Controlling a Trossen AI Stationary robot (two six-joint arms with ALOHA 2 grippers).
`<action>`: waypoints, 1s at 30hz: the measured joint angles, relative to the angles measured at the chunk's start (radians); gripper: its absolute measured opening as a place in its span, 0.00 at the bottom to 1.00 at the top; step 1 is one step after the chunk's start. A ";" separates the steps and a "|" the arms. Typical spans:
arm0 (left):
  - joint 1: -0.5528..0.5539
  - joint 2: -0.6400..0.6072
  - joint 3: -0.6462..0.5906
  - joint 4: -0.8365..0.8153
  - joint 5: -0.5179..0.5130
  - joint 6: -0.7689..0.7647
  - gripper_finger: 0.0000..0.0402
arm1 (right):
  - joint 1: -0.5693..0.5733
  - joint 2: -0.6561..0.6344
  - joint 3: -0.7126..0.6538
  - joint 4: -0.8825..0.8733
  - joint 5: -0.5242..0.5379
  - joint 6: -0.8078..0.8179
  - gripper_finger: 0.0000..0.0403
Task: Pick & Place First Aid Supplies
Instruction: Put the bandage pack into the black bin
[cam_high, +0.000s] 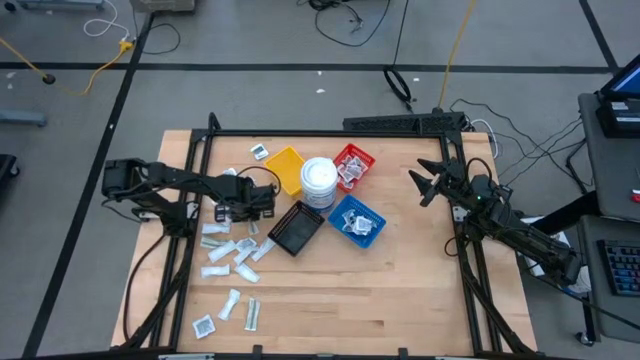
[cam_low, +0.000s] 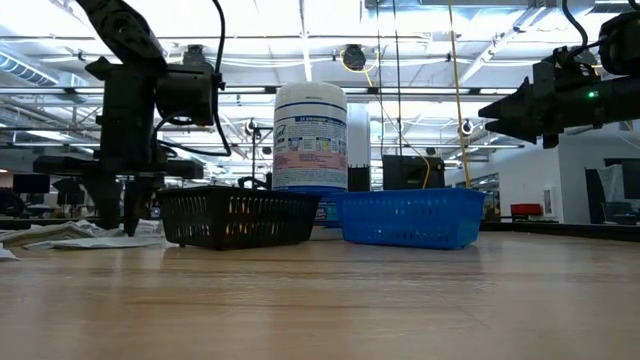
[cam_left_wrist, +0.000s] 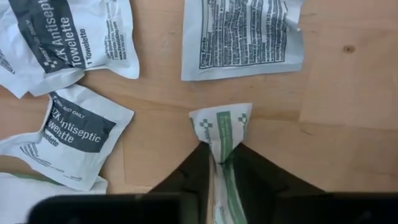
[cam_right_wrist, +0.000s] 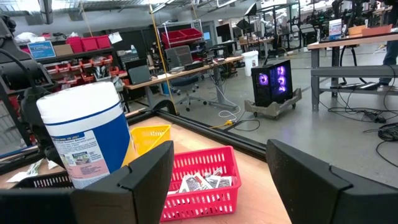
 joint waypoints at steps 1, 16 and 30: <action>0.000 -0.006 0.000 -0.002 0.001 0.012 0.14 | 0.000 0.000 0.000 0.000 0.000 0.000 0.63; -0.015 -0.240 0.022 -0.159 0.151 0.397 0.01 | 0.000 0.000 0.000 0.000 0.000 0.000 0.63; -0.106 -0.231 0.214 -0.447 0.188 0.702 0.00 | 0.000 0.000 0.000 0.000 0.000 0.000 0.63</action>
